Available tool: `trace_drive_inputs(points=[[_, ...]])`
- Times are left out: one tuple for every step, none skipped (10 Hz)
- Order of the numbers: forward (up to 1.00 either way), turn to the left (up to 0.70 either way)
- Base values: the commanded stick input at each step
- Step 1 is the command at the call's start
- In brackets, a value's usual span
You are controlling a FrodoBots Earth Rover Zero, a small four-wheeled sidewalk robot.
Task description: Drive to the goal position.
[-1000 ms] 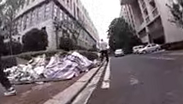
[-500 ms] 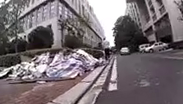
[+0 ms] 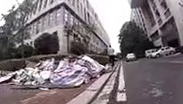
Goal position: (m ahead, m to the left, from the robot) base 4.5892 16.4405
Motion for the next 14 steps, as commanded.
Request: trace_drive_inputs(points=[[0.0, 0.45], [0.0, 0.45], [0.0, 0.45], [0.0, 0.45], [0.0, 0.45], [0.0, 0.45], [0.0, 0.45], [0.0, 0.45], [0.0, 0.45], [0.0, 0.45], [0.0, 0.45], [0.0, 0.45], [0.0, 0.45], [0.0, 0.45]])
